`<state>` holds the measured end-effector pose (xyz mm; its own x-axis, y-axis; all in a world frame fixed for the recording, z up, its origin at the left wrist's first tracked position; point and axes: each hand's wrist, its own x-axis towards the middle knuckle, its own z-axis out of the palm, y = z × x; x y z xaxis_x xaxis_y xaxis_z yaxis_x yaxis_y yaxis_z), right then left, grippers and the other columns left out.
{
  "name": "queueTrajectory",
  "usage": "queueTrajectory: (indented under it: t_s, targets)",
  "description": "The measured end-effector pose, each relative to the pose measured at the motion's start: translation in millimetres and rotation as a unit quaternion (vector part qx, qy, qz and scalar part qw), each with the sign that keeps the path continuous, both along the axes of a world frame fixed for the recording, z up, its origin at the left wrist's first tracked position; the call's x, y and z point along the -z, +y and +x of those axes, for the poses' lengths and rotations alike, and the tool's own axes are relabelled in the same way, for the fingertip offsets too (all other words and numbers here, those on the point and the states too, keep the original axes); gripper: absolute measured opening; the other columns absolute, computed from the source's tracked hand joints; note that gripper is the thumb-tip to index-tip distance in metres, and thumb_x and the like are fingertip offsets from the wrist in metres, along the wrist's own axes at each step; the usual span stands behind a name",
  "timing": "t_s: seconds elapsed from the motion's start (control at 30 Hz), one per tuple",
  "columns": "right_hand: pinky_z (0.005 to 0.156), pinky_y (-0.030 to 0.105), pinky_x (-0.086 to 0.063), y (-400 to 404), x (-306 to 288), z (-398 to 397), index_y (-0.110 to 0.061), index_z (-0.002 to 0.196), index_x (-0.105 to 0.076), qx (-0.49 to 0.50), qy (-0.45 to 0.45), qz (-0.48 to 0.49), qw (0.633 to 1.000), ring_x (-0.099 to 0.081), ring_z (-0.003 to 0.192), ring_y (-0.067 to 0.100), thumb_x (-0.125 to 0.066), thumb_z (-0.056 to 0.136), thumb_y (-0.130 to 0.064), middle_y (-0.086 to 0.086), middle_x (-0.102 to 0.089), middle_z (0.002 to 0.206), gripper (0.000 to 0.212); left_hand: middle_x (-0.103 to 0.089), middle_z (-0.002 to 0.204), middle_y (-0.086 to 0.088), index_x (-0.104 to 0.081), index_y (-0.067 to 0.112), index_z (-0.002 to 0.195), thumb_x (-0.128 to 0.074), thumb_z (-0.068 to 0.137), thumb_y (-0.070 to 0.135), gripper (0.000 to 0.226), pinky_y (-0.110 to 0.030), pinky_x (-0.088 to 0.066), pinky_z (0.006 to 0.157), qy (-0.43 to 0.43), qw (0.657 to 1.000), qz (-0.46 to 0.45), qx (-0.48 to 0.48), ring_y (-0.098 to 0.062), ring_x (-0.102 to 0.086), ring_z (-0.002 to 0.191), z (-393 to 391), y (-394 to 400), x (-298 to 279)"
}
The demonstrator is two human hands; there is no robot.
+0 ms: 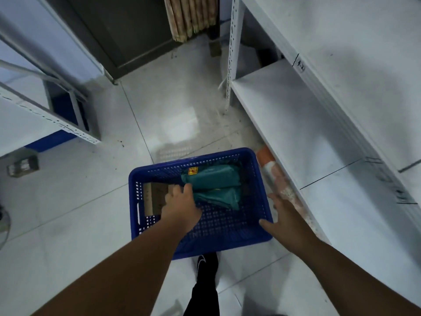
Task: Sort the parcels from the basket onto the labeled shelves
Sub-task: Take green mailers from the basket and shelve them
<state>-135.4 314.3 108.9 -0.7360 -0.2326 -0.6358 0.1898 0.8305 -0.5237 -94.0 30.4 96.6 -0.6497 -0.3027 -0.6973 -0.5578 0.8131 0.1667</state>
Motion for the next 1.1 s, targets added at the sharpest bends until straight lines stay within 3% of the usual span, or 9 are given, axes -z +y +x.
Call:
queueTrajectory:
  t_s: [0.13, 0.27, 0.4, 0.57, 0.73, 0.87, 1.0, 1.1]
  targets:
    - [0.098, 0.033, -0.050, -3, 46, -1, -0.033, 0.158, -0.033, 0.016, -0.018, -0.006, 1.000, -0.056, 0.128, 0.019, -0.072, 0.087, -0.048, -0.001, -0.051, 0.140, 0.082, -0.031, 0.157, -0.010, -0.023, 0.024, 0.159, -0.064, 0.095, 0.035, 0.077, -0.054, -0.042, 0.109, 0.011, 1.000, -0.002, 0.026, -0.042, -0.033, 0.142, -8, 0, 40]
    - [0.098, 0.022, -0.038, -9, 92, 2, -0.024, 0.161, -0.029, 0.026, -0.033, 0.003, 0.999, -0.050, 0.130, 0.017, -0.071, 0.095, -0.035, 0.003, -0.046, 0.144, 0.079, -0.034, 0.159, -0.007, -0.026, 0.022, 0.160, -0.061, 0.098, 0.033, 0.071, -0.049, -0.042, 0.113, 0.064, 0.997, 0.008, 0.050, -0.036, -0.035, 0.142, -19, 3, 78]
    - [0.102, 0.026, -0.043, -13, 133, 7, -0.023, 0.160, -0.032, 0.065, -0.052, -0.015, 0.996, -0.051, 0.125, 0.015, -0.071, 0.095, -0.031, 0.004, -0.048, 0.142, 0.076, -0.035, 0.159, 0.001, -0.033, 0.024, 0.157, -0.059, 0.101, 0.031, 0.062, -0.043, -0.043, 0.114, 0.114, 0.990, 0.027, 0.075, -0.027, -0.035, 0.143, -24, 7, 116]
    - [0.105, 0.034, -0.048, -12, 178, 9, -0.025, 0.160, -0.030, 0.079, -0.083, -0.007, 0.993, -0.053, 0.119, 0.019, -0.071, 0.095, -0.033, 0.007, -0.047, 0.145, 0.077, -0.033, 0.160, 0.000, -0.030, 0.023, 0.159, -0.060, 0.101, 0.031, 0.066, -0.043, -0.041, 0.116, 0.094, 0.990, 0.025, 0.105, -0.028, -0.034, 0.144, -32, 4, 161]
    - [0.113, 0.035, -0.043, -9, 219, 7, -0.022, 0.164, -0.020, 0.047, -0.077, 0.011, 0.996, -0.048, 0.139, 0.022, -0.069, 0.095, -0.036, 0.007, -0.038, 0.159, 0.085, -0.031, 0.159, -0.003, -0.026, 0.021, 0.160, -0.066, 0.097, 0.033, 0.075, -0.047, -0.041, 0.115, 0.062, 0.988, 0.013, 0.138, -0.031, -0.032, 0.144, -53, -1, 200]
    - [0.108, 0.037, -0.049, -12, 259, 3, -0.027, 0.163, -0.016, 0.032, -0.086, 0.008, 0.996, -0.057, 0.126, 0.018, -0.070, 0.090, -0.044, 0.004, -0.044, 0.157, 0.093, -0.025, 0.163, -0.005, -0.022, 0.020, 0.161, -0.068, 0.095, 0.031, 0.081, -0.052, -0.043, 0.114, 0.044, 0.985, 0.007, 0.168, -0.035, -0.029, 0.148, -72, -5, 232]
    - [0.114, 0.040, -0.043, -22, 295, -7, -0.021, 0.166, -0.010, 0.090, -0.118, -0.010, 0.989, -0.044, 0.144, 0.028, -0.077, 0.091, -0.037, 0.011, -0.033, 0.165, 0.102, -0.015, 0.171, -0.006, -0.013, 0.024, 0.165, -0.072, 0.092, 0.037, 0.094, -0.056, -0.036, 0.120, 0.037, 0.982, 0.011, 0.185, -0.038, -0.022, 0.154, -93, -5, 257]
    - [0.114, 0.045, -0.044, -34, 322, -15, -0.018, 0.166, -0.012, 0.151, -0.142, -0.021, 0.978, -0.041, 0.147, 0.032, -0.080, 0.090, -0.035, 0.014, -0.032, 0.165, 0.103, -0.005, 0.175, -0.001, -0.007, 0.029, 0.166, -0.074, 0.089, 0.050, 0.104, -0.059, -0.030, 0.123, 0.037, 0.984, 0.022, 0.174, -0.036, -0.014, 0.158, -106, 0, 276]
